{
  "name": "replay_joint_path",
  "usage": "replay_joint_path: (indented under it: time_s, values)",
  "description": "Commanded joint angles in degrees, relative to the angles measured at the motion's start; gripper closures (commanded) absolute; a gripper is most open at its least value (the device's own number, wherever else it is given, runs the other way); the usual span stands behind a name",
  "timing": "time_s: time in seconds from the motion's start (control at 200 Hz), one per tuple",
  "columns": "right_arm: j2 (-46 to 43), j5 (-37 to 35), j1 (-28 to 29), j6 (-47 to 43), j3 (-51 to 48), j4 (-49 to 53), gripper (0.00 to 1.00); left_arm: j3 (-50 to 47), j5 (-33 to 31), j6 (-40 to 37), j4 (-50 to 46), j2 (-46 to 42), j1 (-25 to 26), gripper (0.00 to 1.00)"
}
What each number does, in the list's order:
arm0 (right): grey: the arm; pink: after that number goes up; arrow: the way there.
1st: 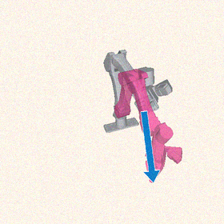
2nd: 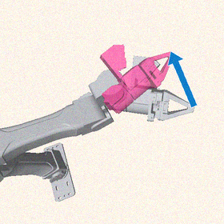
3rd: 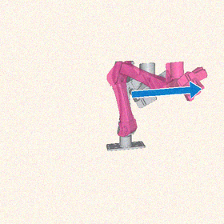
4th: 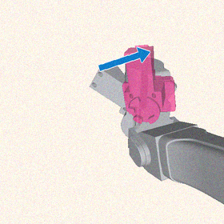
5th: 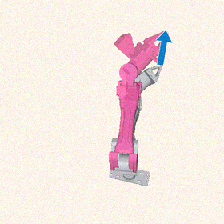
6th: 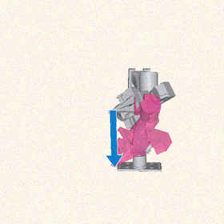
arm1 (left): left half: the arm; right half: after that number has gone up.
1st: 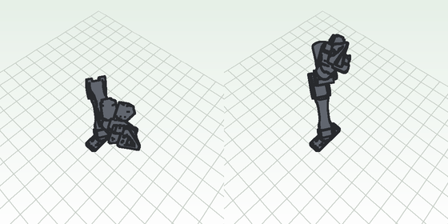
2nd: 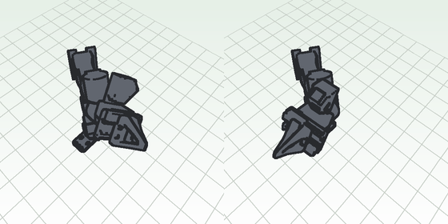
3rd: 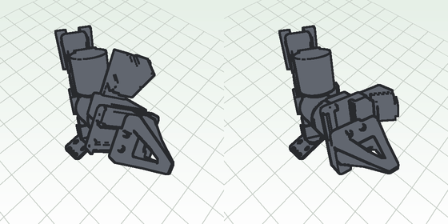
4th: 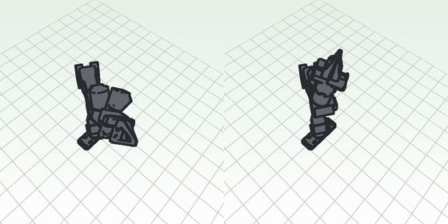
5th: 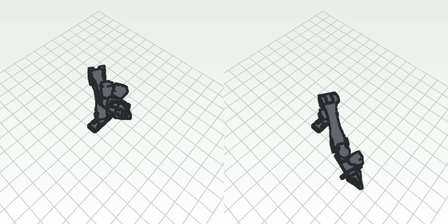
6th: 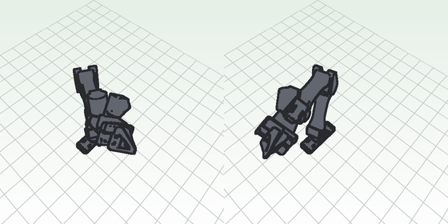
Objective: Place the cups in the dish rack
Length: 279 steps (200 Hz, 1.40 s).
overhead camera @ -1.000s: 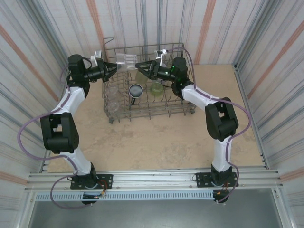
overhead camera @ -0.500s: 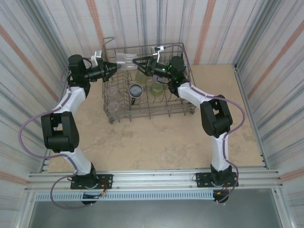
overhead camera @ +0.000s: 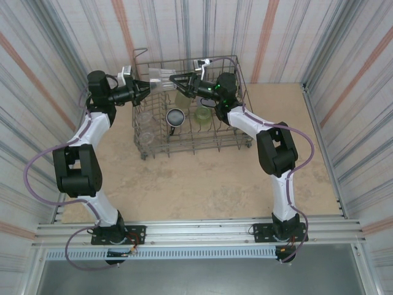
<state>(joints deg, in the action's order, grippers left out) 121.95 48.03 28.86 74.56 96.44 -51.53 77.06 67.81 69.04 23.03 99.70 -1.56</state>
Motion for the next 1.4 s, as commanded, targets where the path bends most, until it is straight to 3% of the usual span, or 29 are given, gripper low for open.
replay_joint_path:
  time_s: [0.0, 0.215, 0.326, 0.596, 0.766, 0.987, 1.197, 1.393]
  values:
    - [0.33, 0.34, 0.67, 0.76, 2.3, -2.09, 0.51, 0.06, 1.01, -1.21, 1.93, 0.33, -0.02, 0.84]
    - [-0.51, 0.26, -0.24, -0.02, 3.11, 0.55, 0.61, 0.09, -0.02, -3.12, -0.63, -1.84, -2.0, 0.43]
    - [-1.77, 0.38, -1.12, -2.72, 3.68, 6.18, 0.64, 0.11, -2.35, -8.0, -6.45, -4.45, -4.24, 0.22]
    - [-3.38, -1.62, -1.7, -19.07, 10.56, 32.92, 0.67, 2.69, -6.15, -18.49, -19.88, -7.84, -8.65, 0.02]
    - [-0.49, -5.72, -1.37, -29.01, 21.51, 53.54, 0.69, 4.22, -9.86, -25.1, -27.76, -9.1, -10.42, 0.01]
    - [5.99, -11.18, -0.22, -38.26, 35.05, 71.79, 0.69, 6.35, -17.49, -33.93, -38.09, -10.05, -10.83, 0.01]
    - [8.35, -15.07, 1.1, -42.61, 39.4, 76.72, 0.68, 6.97, -24.82, -39.39, -43.54, -10.31, -10.82, 0.02]
    - [7.81, -17.81, 1.28, -45.79, 39.41, 80.07, 0.68, 8.13, -31.24, -43.81, -47.87, -10.16, -8.22, 0.22]
